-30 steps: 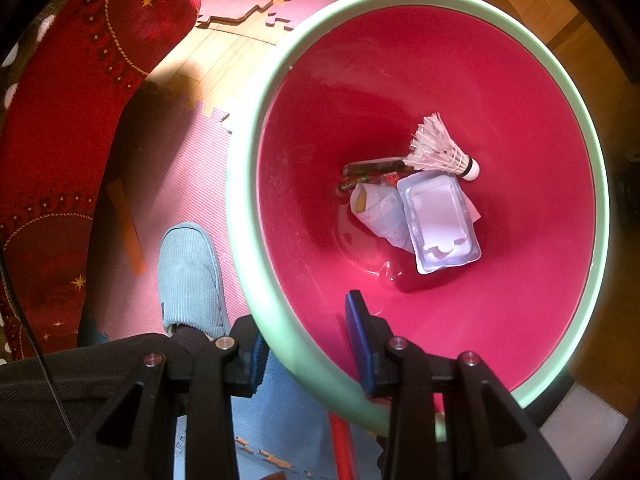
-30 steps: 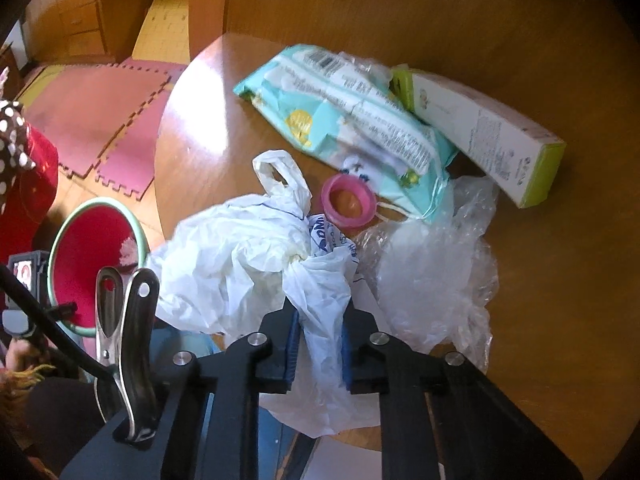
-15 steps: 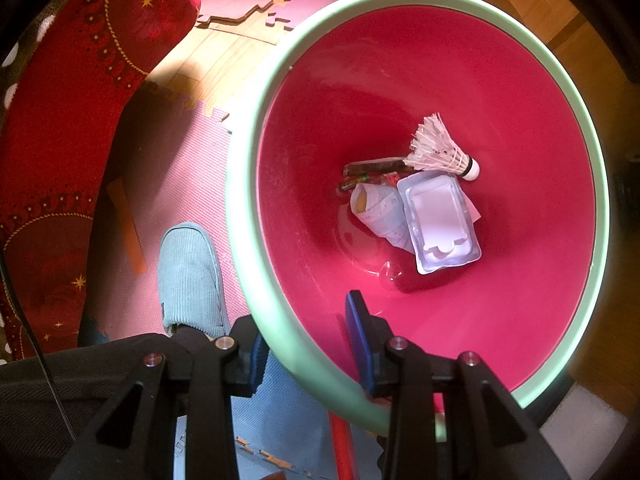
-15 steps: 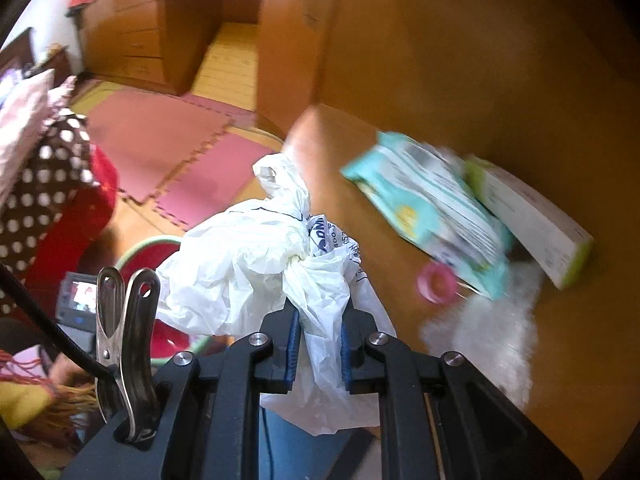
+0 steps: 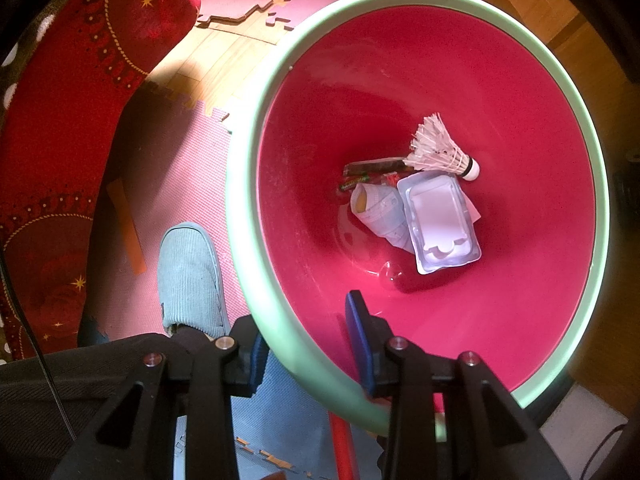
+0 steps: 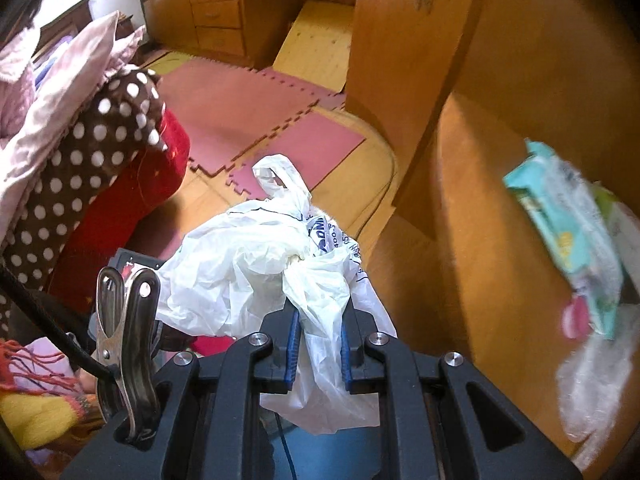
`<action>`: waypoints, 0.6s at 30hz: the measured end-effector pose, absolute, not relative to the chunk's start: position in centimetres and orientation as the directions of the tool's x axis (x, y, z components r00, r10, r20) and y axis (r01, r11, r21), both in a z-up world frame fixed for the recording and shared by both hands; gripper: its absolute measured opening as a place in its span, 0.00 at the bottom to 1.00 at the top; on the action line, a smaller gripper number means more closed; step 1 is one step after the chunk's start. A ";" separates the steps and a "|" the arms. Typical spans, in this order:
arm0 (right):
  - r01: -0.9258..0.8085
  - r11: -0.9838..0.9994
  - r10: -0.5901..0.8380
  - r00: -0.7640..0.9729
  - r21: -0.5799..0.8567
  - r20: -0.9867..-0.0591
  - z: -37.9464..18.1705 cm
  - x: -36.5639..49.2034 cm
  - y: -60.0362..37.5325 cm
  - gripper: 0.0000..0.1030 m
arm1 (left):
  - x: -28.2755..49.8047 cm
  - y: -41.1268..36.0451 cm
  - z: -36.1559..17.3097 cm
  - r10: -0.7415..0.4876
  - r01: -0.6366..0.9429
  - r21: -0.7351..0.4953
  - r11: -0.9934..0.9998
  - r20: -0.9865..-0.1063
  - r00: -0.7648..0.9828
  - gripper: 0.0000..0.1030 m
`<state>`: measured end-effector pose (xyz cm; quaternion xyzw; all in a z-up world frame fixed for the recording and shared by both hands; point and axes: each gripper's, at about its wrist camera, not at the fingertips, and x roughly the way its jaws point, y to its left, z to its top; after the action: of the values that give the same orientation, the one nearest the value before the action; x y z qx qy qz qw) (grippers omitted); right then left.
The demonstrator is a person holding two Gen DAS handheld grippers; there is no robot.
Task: Collect trash
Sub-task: 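Carry the white plastic bag with the right tool over the red bucket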
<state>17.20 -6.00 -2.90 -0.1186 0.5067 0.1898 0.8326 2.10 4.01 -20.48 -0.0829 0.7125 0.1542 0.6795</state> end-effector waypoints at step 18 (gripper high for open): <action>-0.476 0.879 0.214 0.335 0.032 -0.917 -6.7 18.9 -4.6 0.16 | 2.1 4.1 -20.5 0.092 -0.327 0.108 0.939 -0.994 -0.062 0.35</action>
<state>18.89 -4.62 -6.68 -0.1222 0.5355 0.2138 0.8078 2.10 4.07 -20.49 -0.0823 0.7124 0.1540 0.6797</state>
